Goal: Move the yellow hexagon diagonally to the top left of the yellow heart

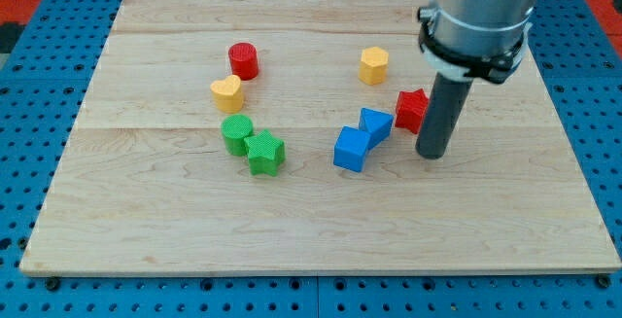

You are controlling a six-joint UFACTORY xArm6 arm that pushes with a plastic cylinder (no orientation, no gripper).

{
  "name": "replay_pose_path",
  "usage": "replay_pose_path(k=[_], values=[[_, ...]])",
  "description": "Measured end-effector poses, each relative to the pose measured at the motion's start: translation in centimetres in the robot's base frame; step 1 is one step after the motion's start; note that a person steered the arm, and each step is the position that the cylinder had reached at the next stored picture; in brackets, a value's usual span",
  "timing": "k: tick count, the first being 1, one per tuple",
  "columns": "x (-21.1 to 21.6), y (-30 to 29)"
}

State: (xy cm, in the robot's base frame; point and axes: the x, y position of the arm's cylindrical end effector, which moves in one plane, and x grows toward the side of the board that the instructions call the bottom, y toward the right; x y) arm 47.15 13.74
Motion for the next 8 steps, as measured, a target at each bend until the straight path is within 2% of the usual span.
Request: replay_pose_path(k=[2, 3, 4, 6, 8], values=[[-4.1, -0.1], [-4.6, 7.1], [-9.9, 9.2], [-13.8, -1.1], [-14.8, -10.8]])
